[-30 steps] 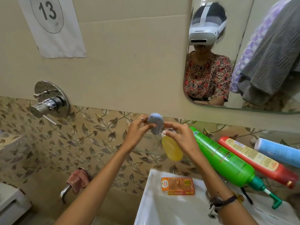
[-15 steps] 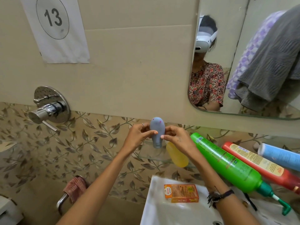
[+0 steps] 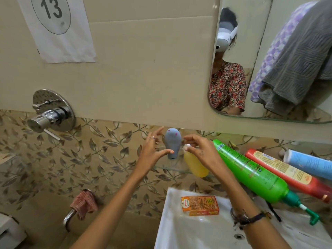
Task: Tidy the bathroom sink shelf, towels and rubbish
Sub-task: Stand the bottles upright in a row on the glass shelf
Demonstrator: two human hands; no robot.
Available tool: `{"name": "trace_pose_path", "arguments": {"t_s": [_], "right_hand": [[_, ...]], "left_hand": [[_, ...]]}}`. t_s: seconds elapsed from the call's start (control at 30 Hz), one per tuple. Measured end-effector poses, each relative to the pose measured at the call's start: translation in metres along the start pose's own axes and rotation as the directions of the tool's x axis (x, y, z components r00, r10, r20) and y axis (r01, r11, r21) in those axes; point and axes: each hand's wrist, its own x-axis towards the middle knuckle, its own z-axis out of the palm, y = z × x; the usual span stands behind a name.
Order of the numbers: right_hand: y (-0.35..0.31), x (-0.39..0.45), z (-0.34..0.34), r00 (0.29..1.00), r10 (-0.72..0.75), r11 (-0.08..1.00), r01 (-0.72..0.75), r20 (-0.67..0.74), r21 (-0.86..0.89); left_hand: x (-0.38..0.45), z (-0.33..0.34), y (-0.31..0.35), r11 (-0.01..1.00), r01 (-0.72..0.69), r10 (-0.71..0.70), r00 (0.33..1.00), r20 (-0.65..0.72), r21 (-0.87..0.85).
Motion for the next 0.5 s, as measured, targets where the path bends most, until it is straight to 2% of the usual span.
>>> {"name": "trace_pose_path", "arguments": {"t_s": [0.07,0.1,0.13,0.2,0.27,0.33,0.5], "right_hand": [[0.007,-0.01,-0.009,0.998,0.025,0.999,-0.027,-0.049,-0.043],[0.011,-0.015,-0.014,0.997,0.046,0.997,-0.05,-0.064,-0.06],[0.015,-0.021,-0.017,0.995,0.072,0.994,-0.077,-0.065,-0.078],[0.019,-0.03,-0.021,0.992,0.123,0.984,-0.126,-0.033,-0.126],[0.019,-0.037,-0.02,0.99,0.14,0.97,-0.138,-0.003,-0.198],[0.017,-0.043,-0.018,0.99,0.137,0.966,-0.139,-0.025,-0.217],[0.013,-0.052,-0.015,0.982,0.149,0.984,-0.159,-0.115,-0.083]], "left_hand": [[-0.014,0.001,-0.001,0.991,-0.083,0.103,0.972,-0.213,0.103],[-0.021,0.002,-0.001,0.964,-0.164,0.22,0.935,-0.28,0.209],[-0.029,0.005,0.0,0.909,-0.258,0.352,0.895,-0.274,0.326],[-0.039,0.014,0.006,0.754,-0.452,0.546,0.834,-0.073,0.476],[-0.044,0.025,0.014,0.652,-0.569,0.586,0.798,0.144,0.5],[-0.045,0.034,0.022,0.641,-0.598,0.561,0.793,0.238,0.481],[-0.05,0.043,0.033,0.71,-0.572,0.495,0.82,0.287,0.41]]}}
